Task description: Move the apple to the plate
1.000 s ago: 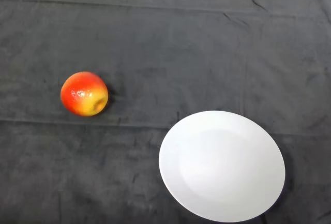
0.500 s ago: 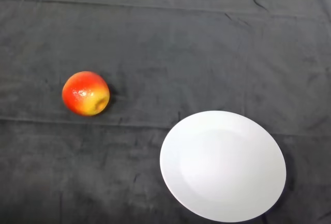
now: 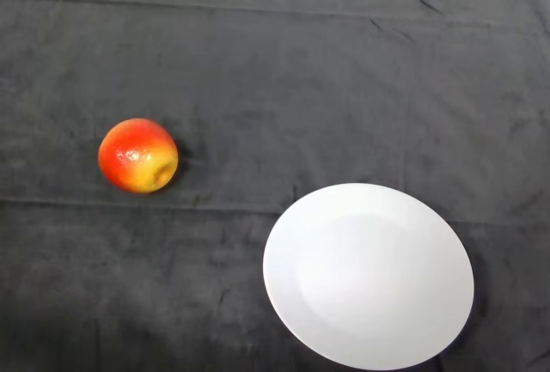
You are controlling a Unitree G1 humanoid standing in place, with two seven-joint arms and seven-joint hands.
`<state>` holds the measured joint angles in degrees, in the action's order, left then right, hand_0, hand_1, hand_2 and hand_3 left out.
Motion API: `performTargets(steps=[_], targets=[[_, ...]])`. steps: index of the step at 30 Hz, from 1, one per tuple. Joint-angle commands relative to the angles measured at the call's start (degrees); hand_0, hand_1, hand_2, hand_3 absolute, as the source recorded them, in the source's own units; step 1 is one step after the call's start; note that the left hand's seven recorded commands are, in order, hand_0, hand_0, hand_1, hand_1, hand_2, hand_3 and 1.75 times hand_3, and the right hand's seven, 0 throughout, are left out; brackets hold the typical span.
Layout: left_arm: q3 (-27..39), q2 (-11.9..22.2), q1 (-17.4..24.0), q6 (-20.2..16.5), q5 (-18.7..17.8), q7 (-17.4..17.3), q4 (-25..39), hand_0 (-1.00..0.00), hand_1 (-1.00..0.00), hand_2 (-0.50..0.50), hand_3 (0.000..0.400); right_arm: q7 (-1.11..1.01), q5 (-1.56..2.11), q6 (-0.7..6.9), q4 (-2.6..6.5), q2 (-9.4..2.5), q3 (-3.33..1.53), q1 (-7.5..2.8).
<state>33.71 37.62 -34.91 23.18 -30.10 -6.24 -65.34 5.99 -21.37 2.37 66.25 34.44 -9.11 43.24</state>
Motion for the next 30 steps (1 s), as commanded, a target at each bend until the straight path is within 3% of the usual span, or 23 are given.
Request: performTargets(steps=[1, 11, 30], targets=[[-1.56, -0.13, -0.87, -1.13, 0.96, -2.02, 2.44, 0.00, 0.00, 0.00, 0.000, -0.06, 0.31, 0.08, 0.89, 0.27, 0.37, -1.41], [-4.69, -1.51, -2.70, -1.94, 3.23, -8.62, 1.28, 0.00, 0.00, 0.00, 0.000, -0.08, 0.32, 0.13, 0.81, 0.27, 0.38, -1.45], [-11.54, -7.37, -5.91, -1.63, 8.44, -19.06, -0.77, 0.00, 0.00, 0.00, 0.000, -0.10, 0.34, 0.19, 0.70, 0.28, 0.39, -1.50]])
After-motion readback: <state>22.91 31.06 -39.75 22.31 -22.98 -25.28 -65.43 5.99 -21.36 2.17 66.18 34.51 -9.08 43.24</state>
